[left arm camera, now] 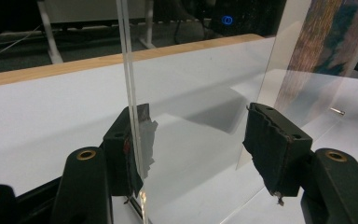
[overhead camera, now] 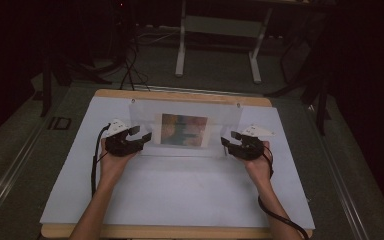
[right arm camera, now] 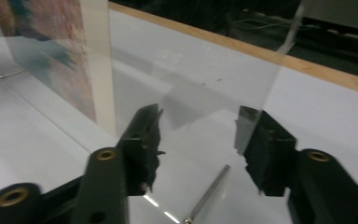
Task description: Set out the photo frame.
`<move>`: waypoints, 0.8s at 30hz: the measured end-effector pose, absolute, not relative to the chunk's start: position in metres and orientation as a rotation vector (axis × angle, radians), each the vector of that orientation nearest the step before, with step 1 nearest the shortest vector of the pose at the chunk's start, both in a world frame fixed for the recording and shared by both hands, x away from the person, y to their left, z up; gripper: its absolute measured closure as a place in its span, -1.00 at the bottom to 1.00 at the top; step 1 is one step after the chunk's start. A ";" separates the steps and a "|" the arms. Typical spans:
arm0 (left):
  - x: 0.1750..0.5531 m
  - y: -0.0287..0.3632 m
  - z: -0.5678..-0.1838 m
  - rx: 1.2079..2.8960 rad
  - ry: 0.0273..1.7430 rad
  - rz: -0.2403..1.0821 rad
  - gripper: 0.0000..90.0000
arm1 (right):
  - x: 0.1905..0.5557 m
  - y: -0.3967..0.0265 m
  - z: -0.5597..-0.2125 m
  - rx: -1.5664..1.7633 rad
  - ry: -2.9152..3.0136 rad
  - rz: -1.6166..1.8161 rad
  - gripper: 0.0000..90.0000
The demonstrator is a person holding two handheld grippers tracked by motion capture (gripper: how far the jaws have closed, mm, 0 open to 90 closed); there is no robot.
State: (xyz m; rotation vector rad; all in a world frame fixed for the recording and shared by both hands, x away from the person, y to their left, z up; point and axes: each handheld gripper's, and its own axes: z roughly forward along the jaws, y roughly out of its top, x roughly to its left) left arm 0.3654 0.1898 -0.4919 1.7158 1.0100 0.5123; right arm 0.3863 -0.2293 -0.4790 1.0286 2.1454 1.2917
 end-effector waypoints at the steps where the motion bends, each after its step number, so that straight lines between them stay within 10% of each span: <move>1: 0.366 0.190 -0.491 1.724 1.007 0.515 -0.10 | 0.387 -0.229 -0.480 1.029 2.150 1.290 0.03; 24: 0.363 0.200 -0.483 1.728 0.979 0.527 -0.17 | 0.388 -0.240 -0.472 1.022 2.178 1.325 -0.07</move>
